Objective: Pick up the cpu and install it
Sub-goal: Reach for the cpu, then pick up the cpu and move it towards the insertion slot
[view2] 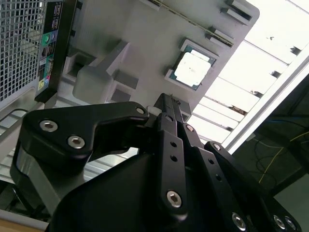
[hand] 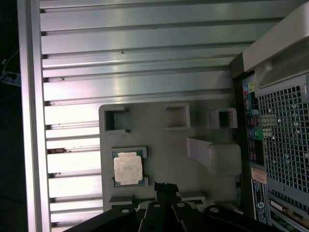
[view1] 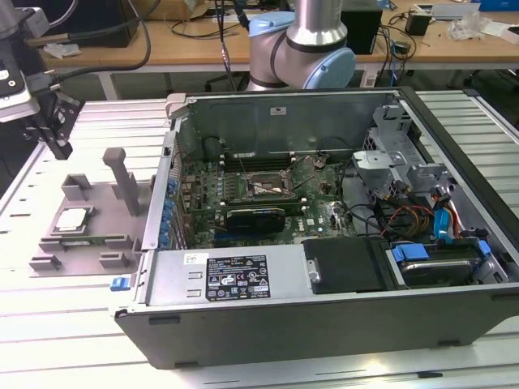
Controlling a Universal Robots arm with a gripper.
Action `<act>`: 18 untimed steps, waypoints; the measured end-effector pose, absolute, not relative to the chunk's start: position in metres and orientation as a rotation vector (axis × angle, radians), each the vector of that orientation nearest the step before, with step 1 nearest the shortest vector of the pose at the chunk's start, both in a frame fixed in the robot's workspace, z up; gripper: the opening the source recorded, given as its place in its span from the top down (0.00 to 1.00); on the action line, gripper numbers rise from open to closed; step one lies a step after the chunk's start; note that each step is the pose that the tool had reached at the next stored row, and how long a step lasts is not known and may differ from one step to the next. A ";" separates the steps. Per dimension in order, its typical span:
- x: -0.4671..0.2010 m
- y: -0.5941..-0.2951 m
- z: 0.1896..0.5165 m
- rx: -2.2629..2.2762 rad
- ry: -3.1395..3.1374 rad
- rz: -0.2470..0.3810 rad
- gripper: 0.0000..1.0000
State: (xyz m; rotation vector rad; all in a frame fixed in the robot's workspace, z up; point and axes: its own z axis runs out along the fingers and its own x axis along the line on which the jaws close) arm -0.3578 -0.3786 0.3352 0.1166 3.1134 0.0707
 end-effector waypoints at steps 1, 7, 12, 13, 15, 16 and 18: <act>-0.358 -0.379 0.335 0.117 3.113 0.071 0.89; -0.358 -0.379 0.335 0.117 3.113 0.071 0.89; -0.358 -0.379 0.335 0.117 3.113 0.071 0.89; -0.358 -0.379 0.335 0.117 3.113 0.071 0.89; -0.358 -0.379 0.335 0.116 3.113 0.071 0.89; -0.360 -0.379 0.334 0.117 3.113 0.071 0.89; -0.366 -0.379 0.329 0.117 3.113 0.071 0.89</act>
